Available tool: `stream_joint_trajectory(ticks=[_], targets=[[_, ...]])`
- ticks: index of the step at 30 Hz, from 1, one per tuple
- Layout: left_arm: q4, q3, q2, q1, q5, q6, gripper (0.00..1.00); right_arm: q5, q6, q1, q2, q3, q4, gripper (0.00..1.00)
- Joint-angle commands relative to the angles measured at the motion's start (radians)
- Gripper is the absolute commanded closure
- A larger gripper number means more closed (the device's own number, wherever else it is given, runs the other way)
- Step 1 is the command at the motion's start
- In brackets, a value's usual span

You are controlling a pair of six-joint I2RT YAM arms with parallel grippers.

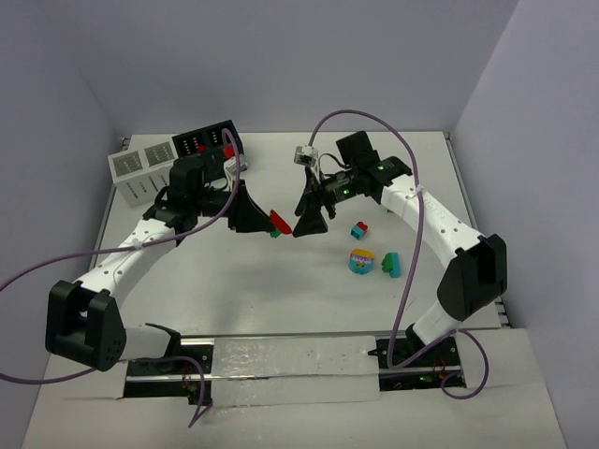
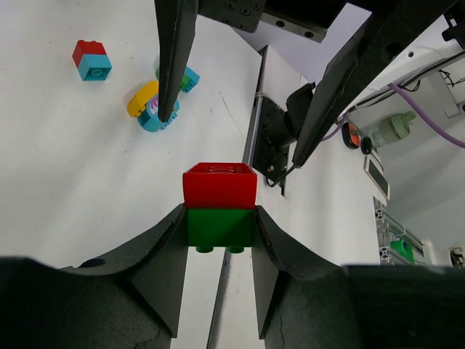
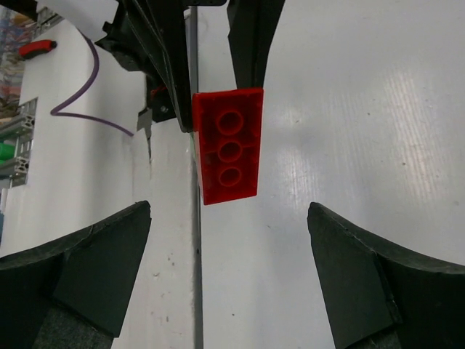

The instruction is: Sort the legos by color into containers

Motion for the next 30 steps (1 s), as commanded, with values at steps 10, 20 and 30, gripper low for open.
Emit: stream_joint_trajectory(ticks=[10, 20, 30], targets=[[0.027, 0.039, -0.022, -0.015, 0.031, 0.005, 1.0, -0.034, 0.079, 0.041, 0.045, 0.023, 0.07, 0.19], [-0.004, 0.053, -0.011, -0.03, 0.008, 0.03, 1.0, -0.037, 0.104, 0.06, 0.074, 0.053, 0.088, 0.49], [-0.051, 0.044, -0.011, -0.032, -0.009, 0.071, 0.72, -0.061, 0.105, 0.061, 0.061, 0.048, 0.087, 1.0]])
